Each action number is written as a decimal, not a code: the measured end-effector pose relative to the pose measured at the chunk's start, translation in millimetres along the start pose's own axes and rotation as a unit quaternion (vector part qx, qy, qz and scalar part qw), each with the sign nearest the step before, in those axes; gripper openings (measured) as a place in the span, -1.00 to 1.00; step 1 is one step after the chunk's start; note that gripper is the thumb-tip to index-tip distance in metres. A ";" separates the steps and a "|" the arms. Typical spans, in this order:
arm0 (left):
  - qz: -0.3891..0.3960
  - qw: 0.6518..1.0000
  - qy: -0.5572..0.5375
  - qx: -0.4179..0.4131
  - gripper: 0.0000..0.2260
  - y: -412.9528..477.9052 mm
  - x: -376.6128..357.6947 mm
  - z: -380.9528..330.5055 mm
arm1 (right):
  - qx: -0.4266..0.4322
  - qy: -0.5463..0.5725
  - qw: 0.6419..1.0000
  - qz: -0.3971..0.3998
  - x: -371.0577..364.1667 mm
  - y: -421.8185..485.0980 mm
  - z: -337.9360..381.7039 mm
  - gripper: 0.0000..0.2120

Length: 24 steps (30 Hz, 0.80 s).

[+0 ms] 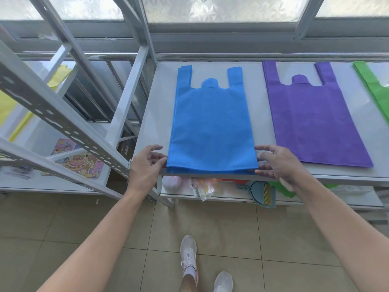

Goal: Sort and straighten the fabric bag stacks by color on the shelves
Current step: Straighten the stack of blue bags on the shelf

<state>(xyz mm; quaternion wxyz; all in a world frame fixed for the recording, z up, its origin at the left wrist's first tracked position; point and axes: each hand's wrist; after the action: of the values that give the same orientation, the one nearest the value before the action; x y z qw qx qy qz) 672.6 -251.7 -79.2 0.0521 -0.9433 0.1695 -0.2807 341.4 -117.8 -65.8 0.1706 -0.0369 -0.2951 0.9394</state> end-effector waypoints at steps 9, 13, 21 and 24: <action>0.050 0.992 -0.035 0.112 -0.81 14.3 0.6 -18.8 | -0.059 0.060 0.996 0.023 -1.5 1.1 -0.3 -0.71; 0.057 0.990 -0.010 0.131 -0.76 18.2 -1.1 -27.5 | -0.066 0.065 0.995 0.021 -1.2 1.7 -1.6 -0.67; 0.044 0.993 0.011 0.113 -0.78 15.1 0.7 -25.1 | -0.059 0.057 0.997 0.002 -6.5 1.5 -3.1 -0.62; 0.047 0.992 0.000 0.119 -0.78 15.9 2.2 -29.1 | -0.064 0.052 0.997 0.008 -7.5 0.4 1.5 -0.61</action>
<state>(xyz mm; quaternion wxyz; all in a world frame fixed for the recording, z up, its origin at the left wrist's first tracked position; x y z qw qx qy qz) 653.8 -267.5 -56.8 0.1769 -0.9213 0.1788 -0.2966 348.0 -121.5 -65.0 0.1758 -0.0988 -0.3447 0.9168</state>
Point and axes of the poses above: each hand's wrist, its own y-axis towards the middle knuckle, its own x-axis out of the back of the hand, z = x × y, and after that the axes turned 6 degrees about z, right-handed
